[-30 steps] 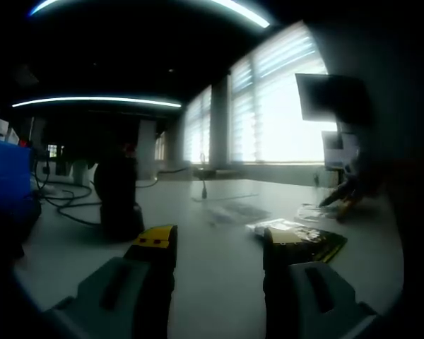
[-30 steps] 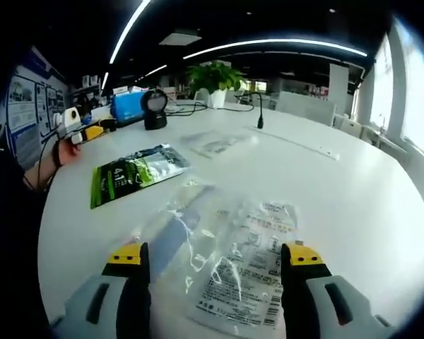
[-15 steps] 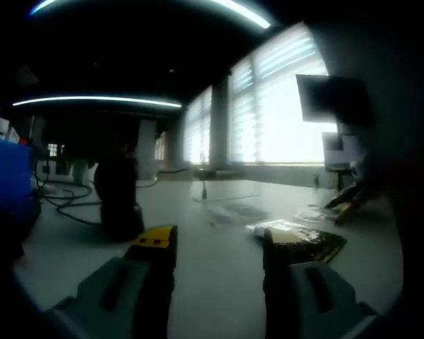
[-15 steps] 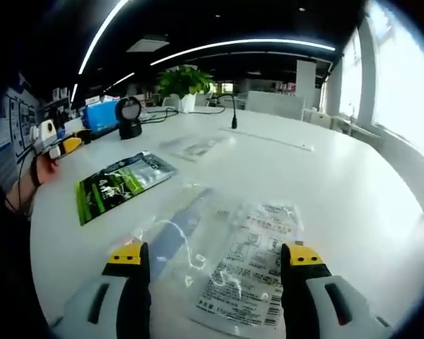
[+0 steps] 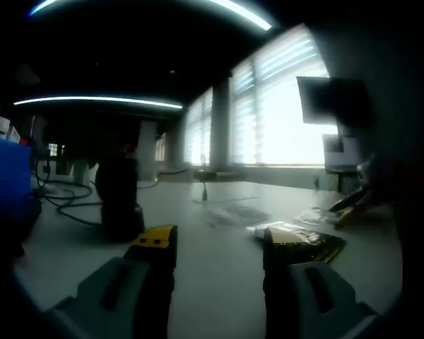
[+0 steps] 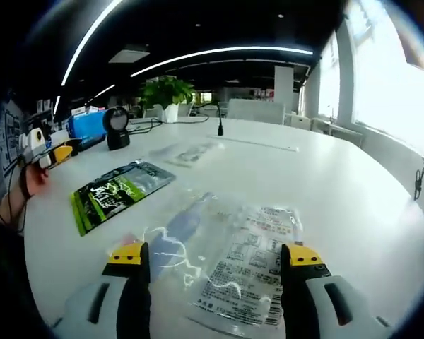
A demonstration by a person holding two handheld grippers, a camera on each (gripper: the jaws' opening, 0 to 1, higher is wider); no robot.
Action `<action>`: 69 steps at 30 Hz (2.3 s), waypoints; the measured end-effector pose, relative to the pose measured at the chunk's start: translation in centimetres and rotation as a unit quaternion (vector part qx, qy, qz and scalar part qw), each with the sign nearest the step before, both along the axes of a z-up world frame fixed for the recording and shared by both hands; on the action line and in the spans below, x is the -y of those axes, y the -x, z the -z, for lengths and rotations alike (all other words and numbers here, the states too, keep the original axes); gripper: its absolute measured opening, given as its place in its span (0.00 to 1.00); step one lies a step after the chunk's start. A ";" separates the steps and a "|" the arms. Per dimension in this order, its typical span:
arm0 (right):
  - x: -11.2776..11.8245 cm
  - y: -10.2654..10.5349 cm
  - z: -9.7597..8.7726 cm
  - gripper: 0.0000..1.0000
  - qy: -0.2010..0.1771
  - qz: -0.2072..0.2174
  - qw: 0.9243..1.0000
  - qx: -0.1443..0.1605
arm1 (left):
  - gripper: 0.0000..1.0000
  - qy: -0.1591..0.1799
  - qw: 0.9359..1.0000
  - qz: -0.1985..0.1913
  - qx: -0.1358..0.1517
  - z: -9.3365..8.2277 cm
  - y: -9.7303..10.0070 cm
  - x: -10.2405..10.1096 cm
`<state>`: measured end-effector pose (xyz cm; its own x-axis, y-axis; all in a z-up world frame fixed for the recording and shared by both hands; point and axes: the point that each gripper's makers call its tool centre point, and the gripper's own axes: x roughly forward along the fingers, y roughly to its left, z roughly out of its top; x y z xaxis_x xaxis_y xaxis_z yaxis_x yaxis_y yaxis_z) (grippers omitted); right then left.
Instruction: Clip sheet goods on table flip sheet goods clip sheet goods scan sheet goods put sheet goods back to table
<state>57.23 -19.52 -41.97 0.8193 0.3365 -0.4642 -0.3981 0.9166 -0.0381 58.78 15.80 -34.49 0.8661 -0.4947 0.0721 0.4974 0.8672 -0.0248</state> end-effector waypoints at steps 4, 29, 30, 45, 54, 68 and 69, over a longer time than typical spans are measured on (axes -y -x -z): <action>-0.2 0.2 0.0 0.70 -0.002 -0.001 1.000 0.006 | 0.41 -0.001 1.000 0.000 0.000 0.0 0.0 0.0; 3.3 -1.8 -11.1 0.37 -0.120 0.046 0.969 0.213 | 0.41 -0.002 1.000 -0.002 -0.001 0.1 0.0 0.0; 3.2 -1.6 -11.5 0.39 -0.122 0.044 0.967 0.221 | 0.41 -0.002 1.000 -0.002 -0.001 0.1 0.0 0.0; 4.0 -1.2 -13.0 0.33 -0.135 0.074 0.952 0.265 | 0.41 -0.004 1.000 -0.003 -0.001 0.1 0.0 0.0; 4.8 -1.9 -12.5 0.43 -0.146 0.081 0.955 0.246 | 0.41 -0.006 1.000 -0.001 -0.002 0.2 0.0 0.1; 4.4 -4.7 -8.0 0.41 -0.022 -0.035 0.992 0.116 | 0.41 -0.004 1.000 0.003 0.001 0.0 0.1 0.2; 4.4 -4.9 -7.5 0.38 -0.019 -0.044 0.994 0.100 | 0.41 -0.003 1.000 0.004 0.000 0.0 0.1 0.2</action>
